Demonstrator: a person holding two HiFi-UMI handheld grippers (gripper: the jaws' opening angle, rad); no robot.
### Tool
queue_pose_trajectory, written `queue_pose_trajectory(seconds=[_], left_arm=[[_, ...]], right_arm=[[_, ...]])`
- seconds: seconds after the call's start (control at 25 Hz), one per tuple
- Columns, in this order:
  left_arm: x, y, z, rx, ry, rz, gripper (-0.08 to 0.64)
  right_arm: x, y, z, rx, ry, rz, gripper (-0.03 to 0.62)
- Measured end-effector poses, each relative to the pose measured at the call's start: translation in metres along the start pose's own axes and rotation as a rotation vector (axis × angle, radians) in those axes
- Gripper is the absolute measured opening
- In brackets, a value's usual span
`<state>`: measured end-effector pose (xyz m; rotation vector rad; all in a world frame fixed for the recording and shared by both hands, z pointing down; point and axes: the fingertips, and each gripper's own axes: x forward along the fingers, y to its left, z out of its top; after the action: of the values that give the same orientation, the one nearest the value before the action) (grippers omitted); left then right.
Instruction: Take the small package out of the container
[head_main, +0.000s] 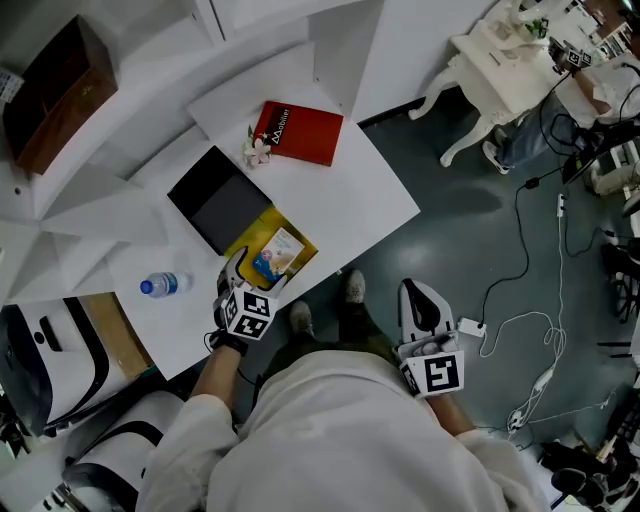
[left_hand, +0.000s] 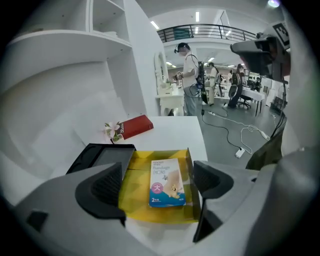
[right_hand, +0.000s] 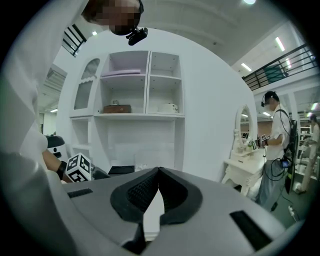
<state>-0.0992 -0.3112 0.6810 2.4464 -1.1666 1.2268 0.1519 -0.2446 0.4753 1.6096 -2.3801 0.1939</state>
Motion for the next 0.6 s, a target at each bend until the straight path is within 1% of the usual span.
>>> queue_pose_trajectory(seconds=[0.2, 0.6], left_arm=[[0.034, -0.005, -0.023, 0.018, 0.127, -0.037, 0.440], [0.082, -0.013, -0.056, 0.045, 0.301, -0.074, 0.440]], right_arm=[[-0.007, -0.020, -0.009, 0.013, 0.015, -0.039, 0.025], [-0.020, -0.052, -0.026, 0.034, 0.056, -0.102, 0.025]])
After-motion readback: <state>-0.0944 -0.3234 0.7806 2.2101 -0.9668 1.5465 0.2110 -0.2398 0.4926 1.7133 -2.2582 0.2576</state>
